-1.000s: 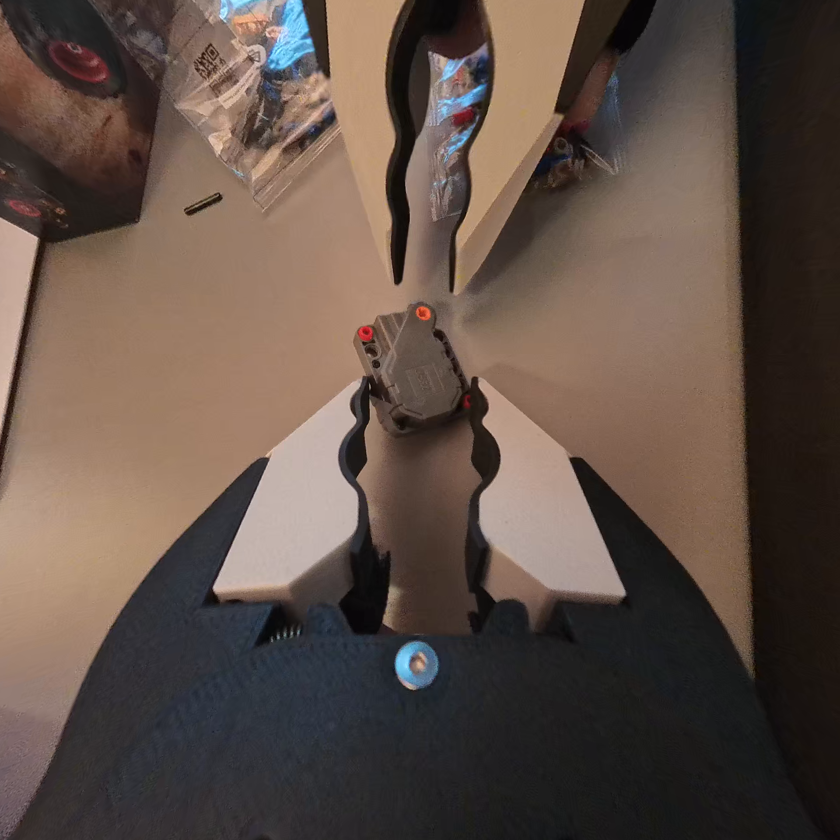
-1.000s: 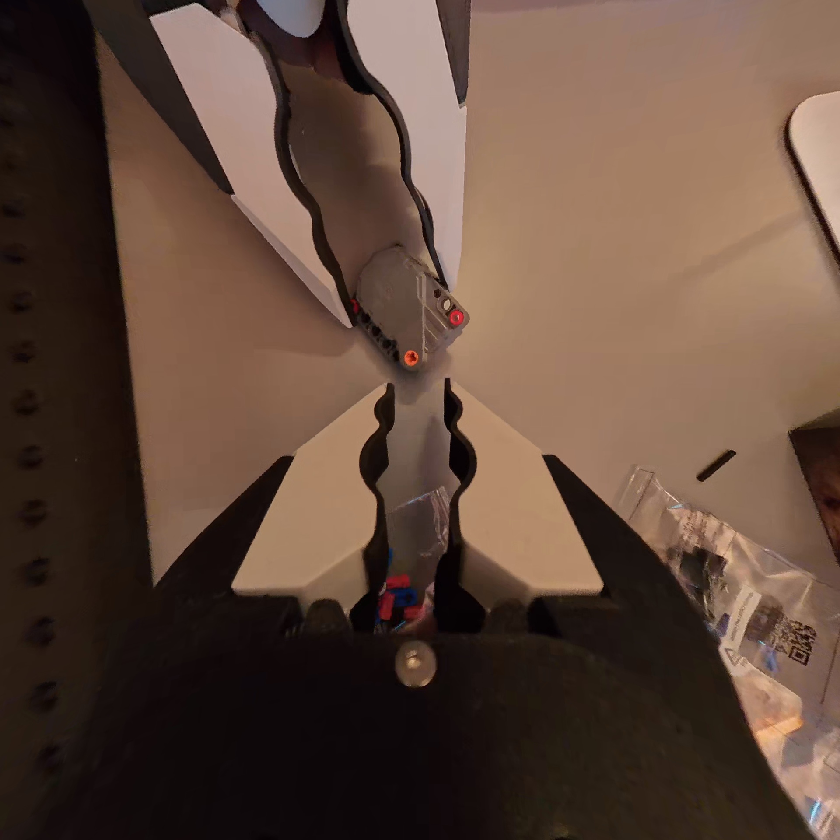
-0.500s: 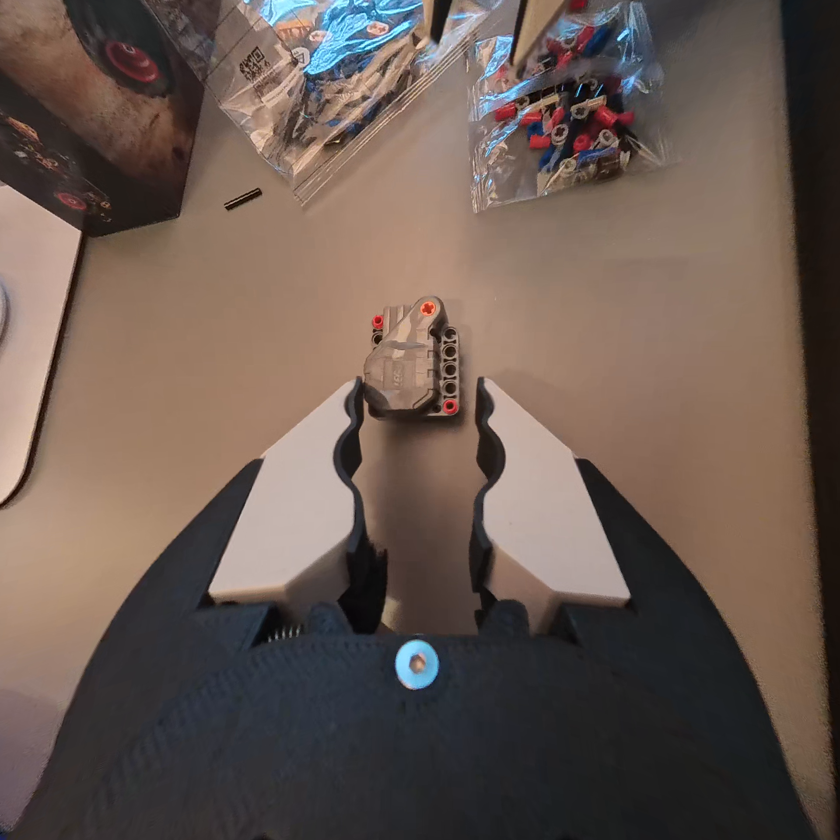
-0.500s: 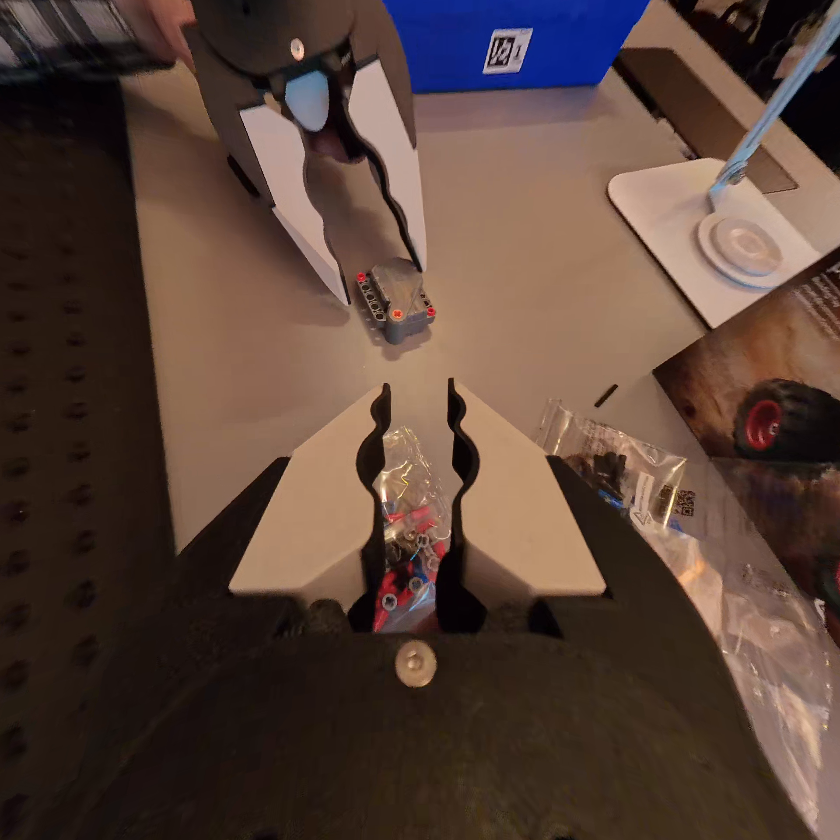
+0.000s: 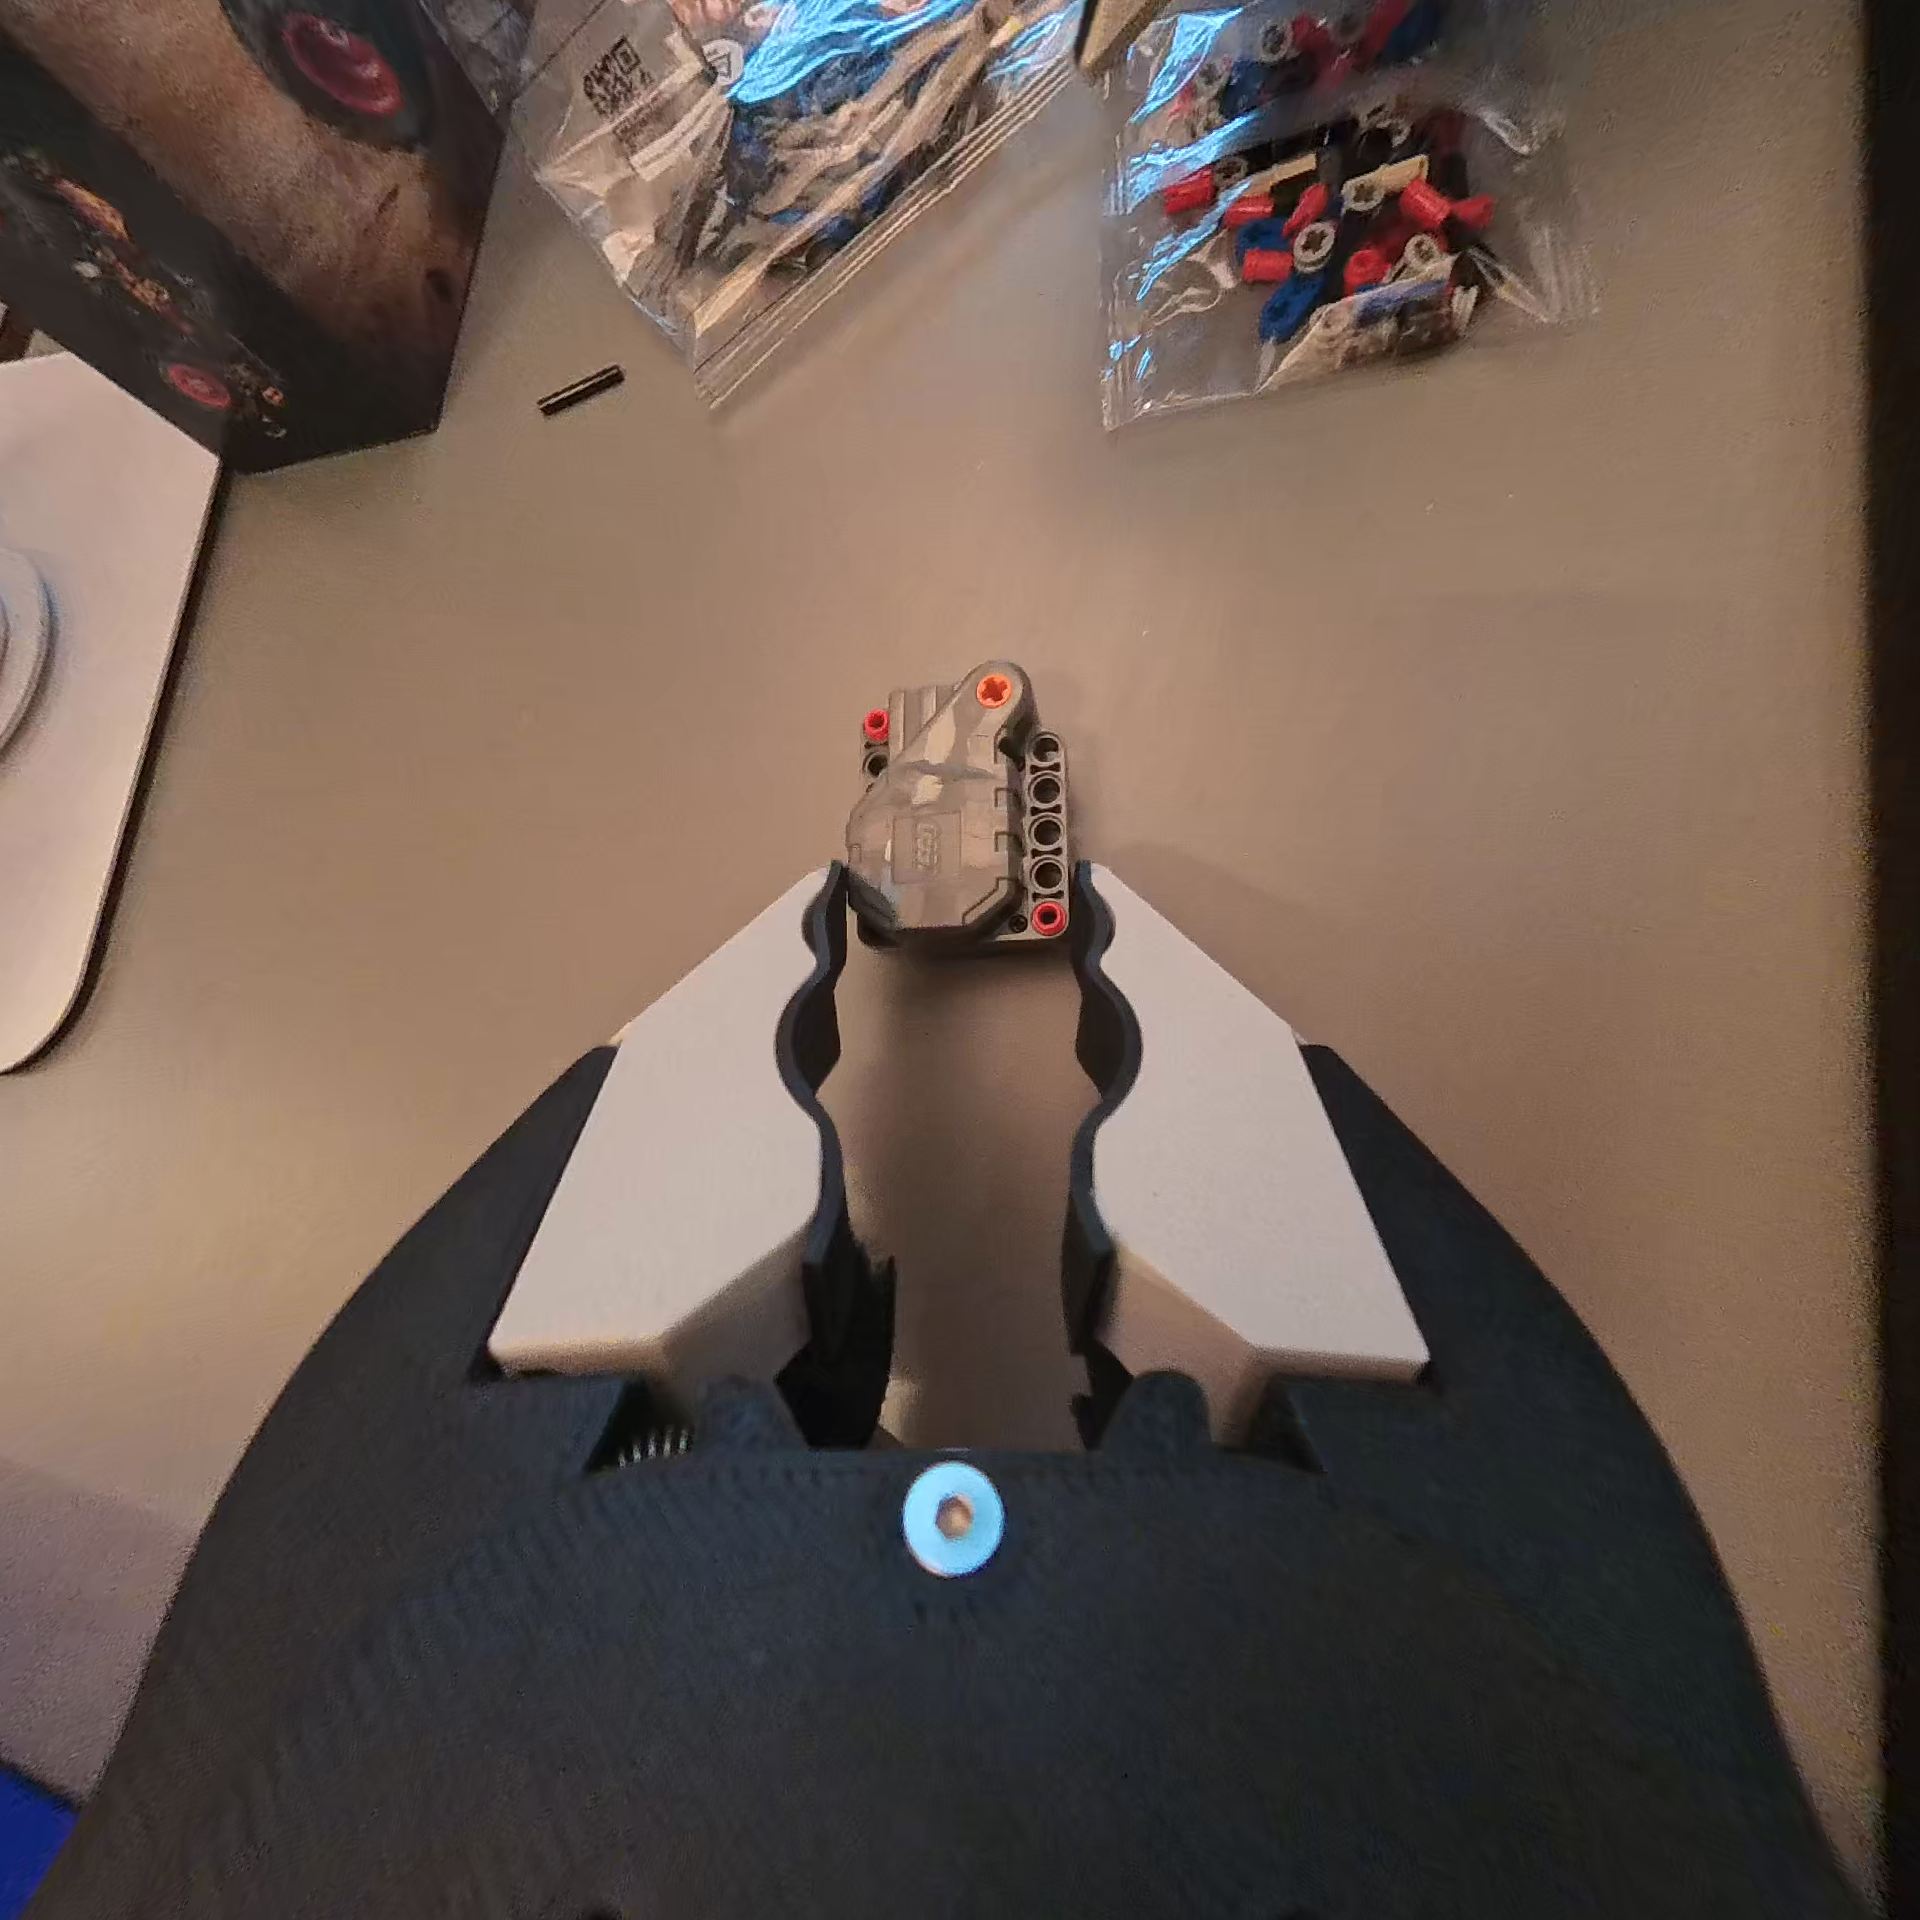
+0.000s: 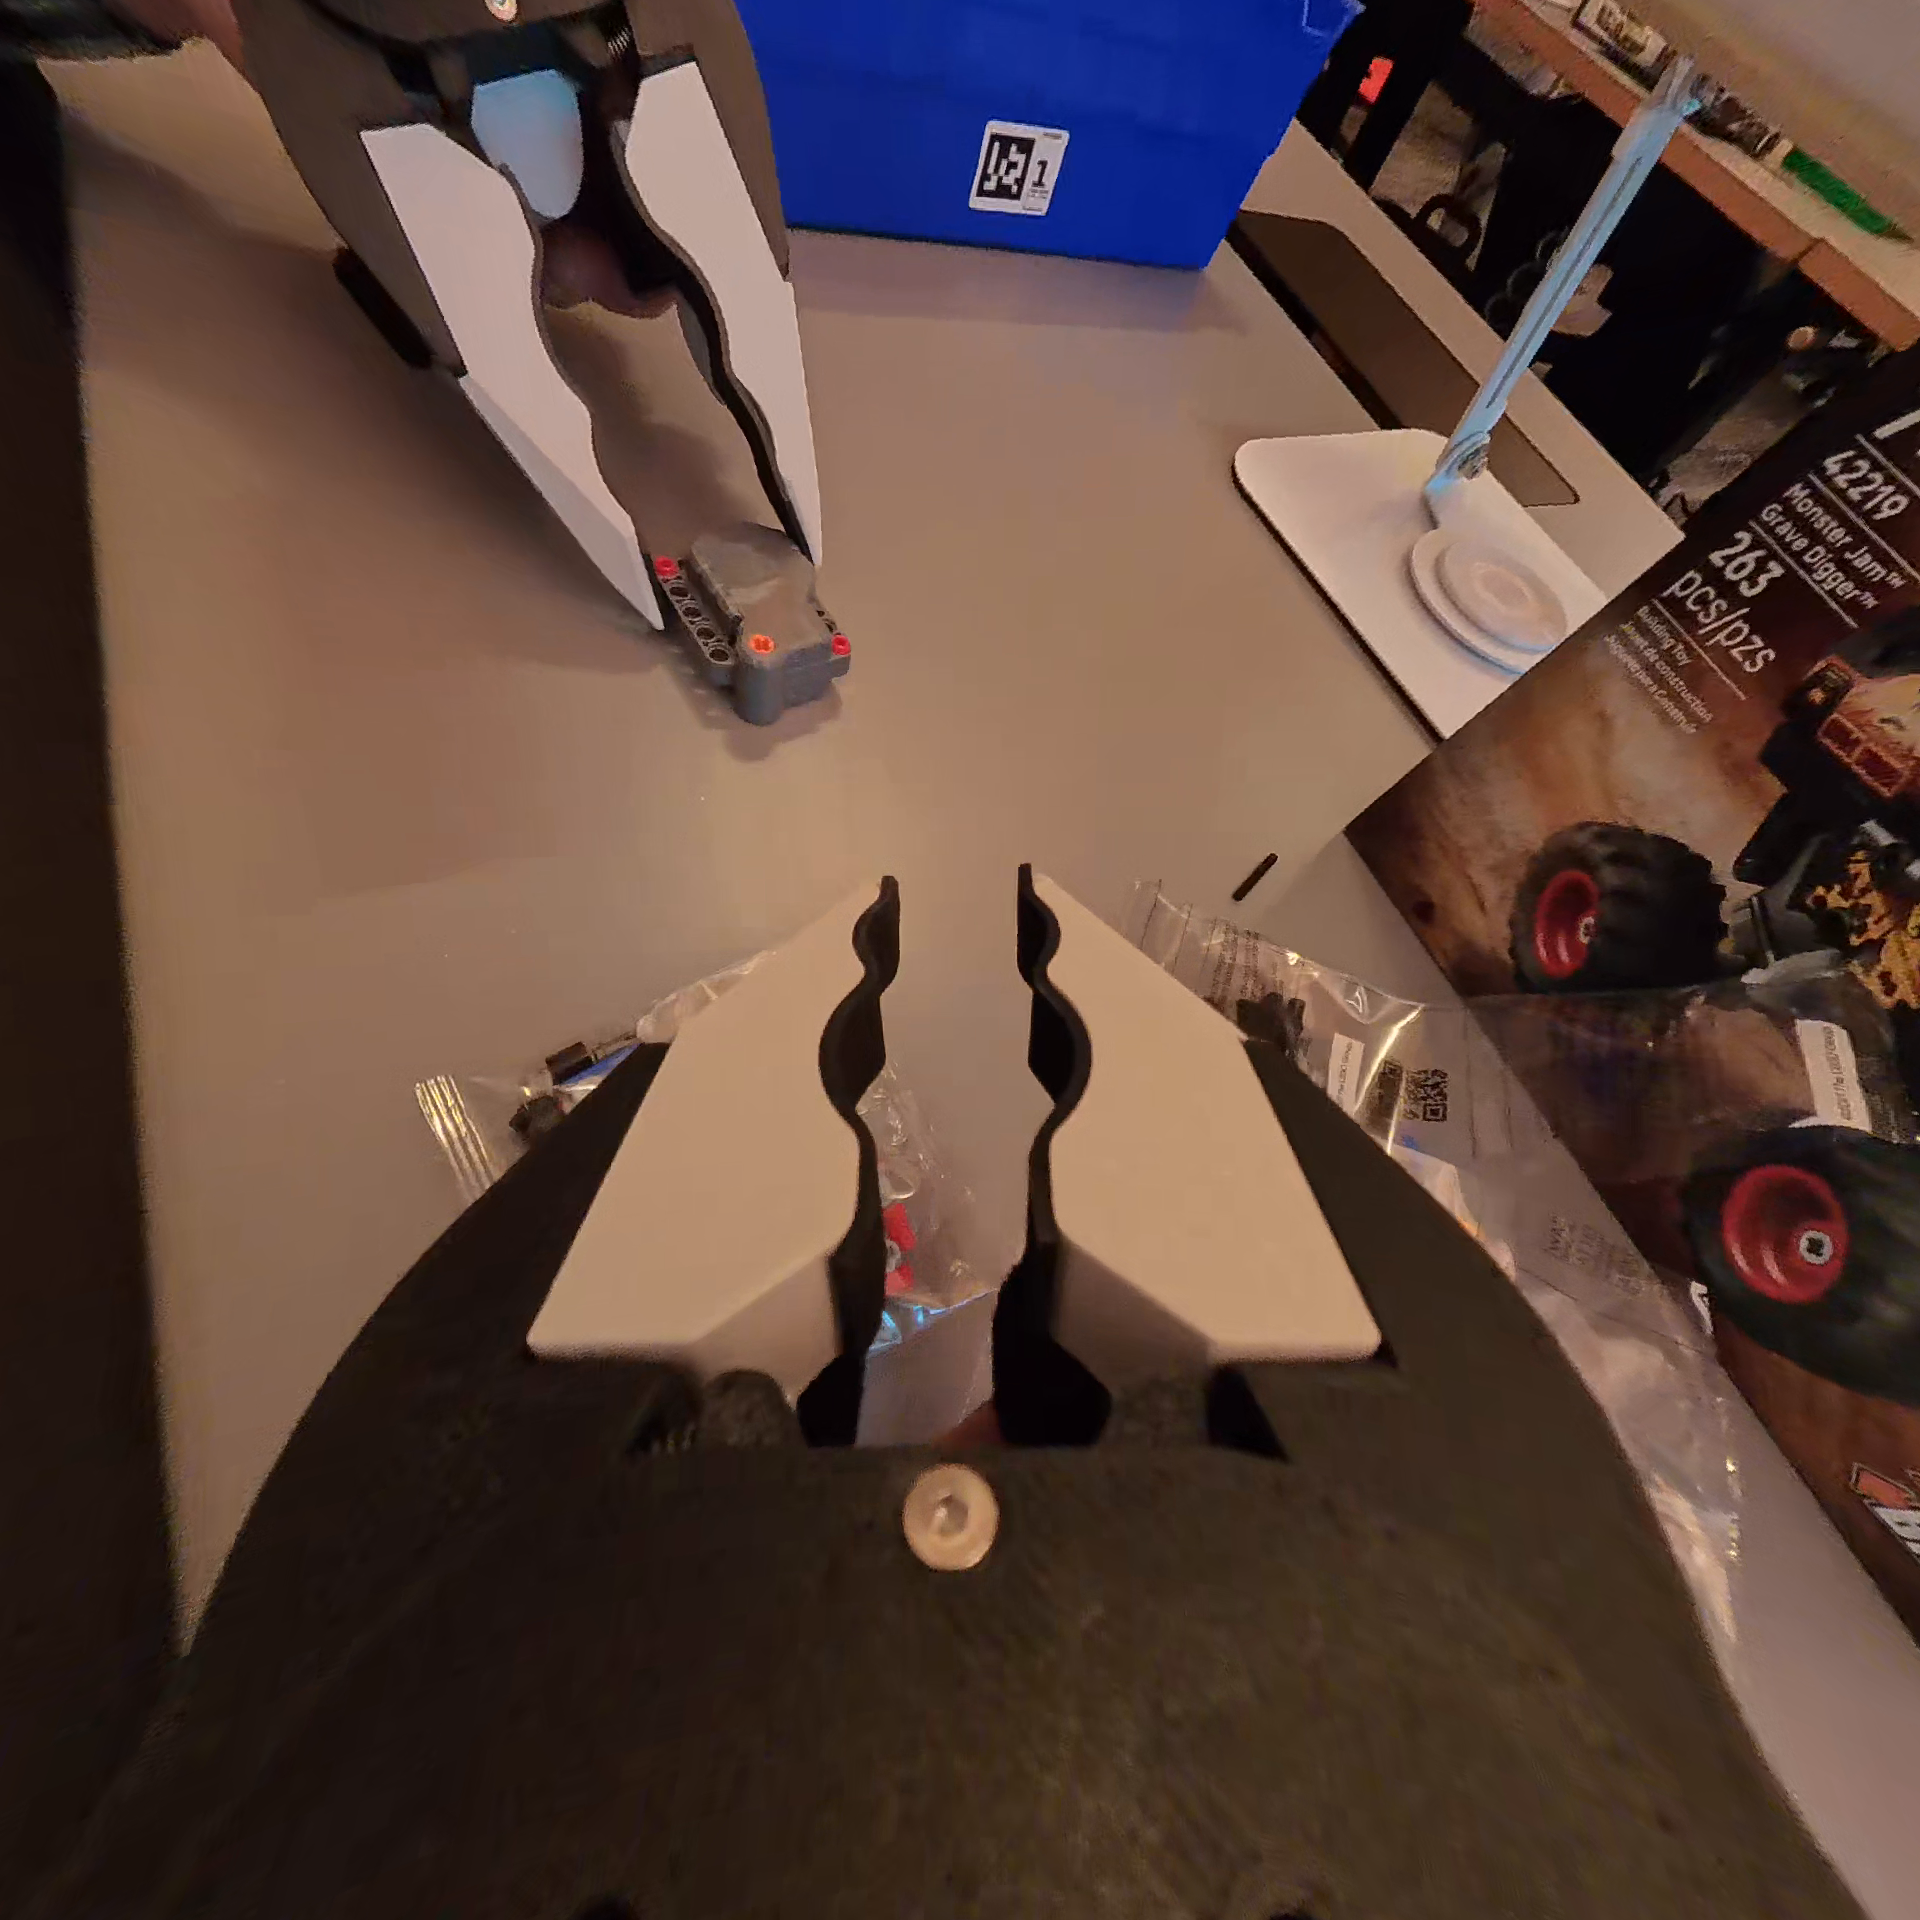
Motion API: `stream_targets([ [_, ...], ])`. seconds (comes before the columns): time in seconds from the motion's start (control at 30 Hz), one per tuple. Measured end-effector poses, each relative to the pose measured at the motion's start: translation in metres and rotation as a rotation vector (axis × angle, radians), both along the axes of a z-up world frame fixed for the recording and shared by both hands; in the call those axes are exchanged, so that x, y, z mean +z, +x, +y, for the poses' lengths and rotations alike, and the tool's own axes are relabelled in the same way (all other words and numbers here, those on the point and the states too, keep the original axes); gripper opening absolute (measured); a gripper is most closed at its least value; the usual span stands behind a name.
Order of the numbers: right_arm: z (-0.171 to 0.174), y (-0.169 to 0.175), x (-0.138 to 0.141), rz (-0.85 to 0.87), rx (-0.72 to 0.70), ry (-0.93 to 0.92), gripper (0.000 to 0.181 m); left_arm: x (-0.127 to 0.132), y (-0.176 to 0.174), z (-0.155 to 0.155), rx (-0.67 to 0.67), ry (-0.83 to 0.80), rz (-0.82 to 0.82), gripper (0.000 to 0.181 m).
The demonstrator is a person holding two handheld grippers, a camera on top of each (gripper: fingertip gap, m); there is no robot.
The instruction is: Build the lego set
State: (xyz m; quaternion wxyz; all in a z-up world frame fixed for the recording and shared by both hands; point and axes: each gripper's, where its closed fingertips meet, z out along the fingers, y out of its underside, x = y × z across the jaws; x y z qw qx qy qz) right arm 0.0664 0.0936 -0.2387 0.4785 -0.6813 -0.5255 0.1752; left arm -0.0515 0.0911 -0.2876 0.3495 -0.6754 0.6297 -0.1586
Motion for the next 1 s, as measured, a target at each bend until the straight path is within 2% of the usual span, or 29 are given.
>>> stream_targets([
  [0.2, 0.011, 0.009, 0.006, 0.027, -0.031, 0.052, 0.021, 0.003, -0.004, 0.005, 0.018, -0.011, -0.033, 0.054],
  [0.47, 0.025, 0.035, 0.021, 0.156, -0.113, 0.041, 0.020, 0.011, -0.008, 0.006, 0.020, -0.012, -0.075, 0.053],
  [1.0, 0.035, 0.050, 0.016, 0.112, -0.172, 0.070, 0.020, 0.014, -0.004, 0.005, 0.004, -0.033, -0.136, 0.053],
])
